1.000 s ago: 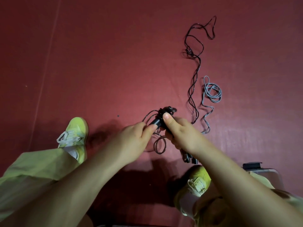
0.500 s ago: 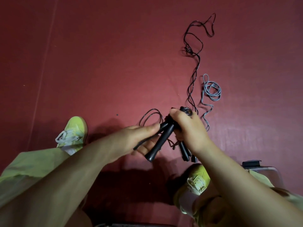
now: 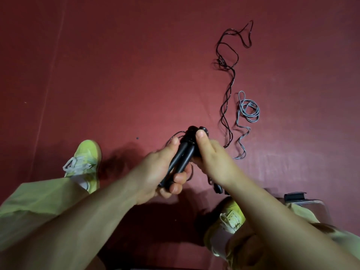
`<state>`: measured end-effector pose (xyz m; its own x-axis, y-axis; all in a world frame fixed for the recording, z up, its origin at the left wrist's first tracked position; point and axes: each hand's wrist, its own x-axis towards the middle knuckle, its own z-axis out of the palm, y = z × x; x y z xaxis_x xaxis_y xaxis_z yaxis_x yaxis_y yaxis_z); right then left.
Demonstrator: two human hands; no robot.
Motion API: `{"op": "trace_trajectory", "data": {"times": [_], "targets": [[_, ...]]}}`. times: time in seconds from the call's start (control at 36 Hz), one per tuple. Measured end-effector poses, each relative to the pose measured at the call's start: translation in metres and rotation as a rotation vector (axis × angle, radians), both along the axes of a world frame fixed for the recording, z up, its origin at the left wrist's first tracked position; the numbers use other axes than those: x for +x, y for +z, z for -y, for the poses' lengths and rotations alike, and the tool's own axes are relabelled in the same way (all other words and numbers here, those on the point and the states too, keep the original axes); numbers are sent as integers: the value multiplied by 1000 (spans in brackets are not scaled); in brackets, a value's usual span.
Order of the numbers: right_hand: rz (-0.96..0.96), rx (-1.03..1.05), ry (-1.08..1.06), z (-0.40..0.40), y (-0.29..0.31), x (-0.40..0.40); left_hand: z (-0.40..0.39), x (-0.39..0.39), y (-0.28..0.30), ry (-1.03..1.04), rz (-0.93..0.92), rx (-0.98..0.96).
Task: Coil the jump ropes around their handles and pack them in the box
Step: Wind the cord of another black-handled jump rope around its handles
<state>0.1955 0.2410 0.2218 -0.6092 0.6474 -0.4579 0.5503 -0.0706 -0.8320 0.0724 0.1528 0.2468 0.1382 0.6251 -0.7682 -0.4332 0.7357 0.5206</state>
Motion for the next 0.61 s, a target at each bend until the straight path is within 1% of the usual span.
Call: {"op": "trace_trajectory", "data": {"times": [0.06,0.11,0.28,0.33,0.39,0.5,0.56,0.61], "targets": [[23,-31,12,3,-2,-3,1,1,-4,-7,-175,15],[54,-56,12,3,-2,-5,0,2,-6,-36,-300,35],[113,-86,6,2,2,-7,-1,1,-12,-140,-557,131],[140,-105,16,2,1,-5,-1,-3,-16,-221,-706,163],[138,-165,13,1,0,-2,1,-5,-17,-339,-891,208],[37,-357,-49,1,2,2,4,-2,-16,-569,-1314,275],[49,-409,-100,0,3,1,5,0,-18,-613,-1422,330],[70,-446,-163,0,3,0,5,2,-18,-629,-1454,376]]}}
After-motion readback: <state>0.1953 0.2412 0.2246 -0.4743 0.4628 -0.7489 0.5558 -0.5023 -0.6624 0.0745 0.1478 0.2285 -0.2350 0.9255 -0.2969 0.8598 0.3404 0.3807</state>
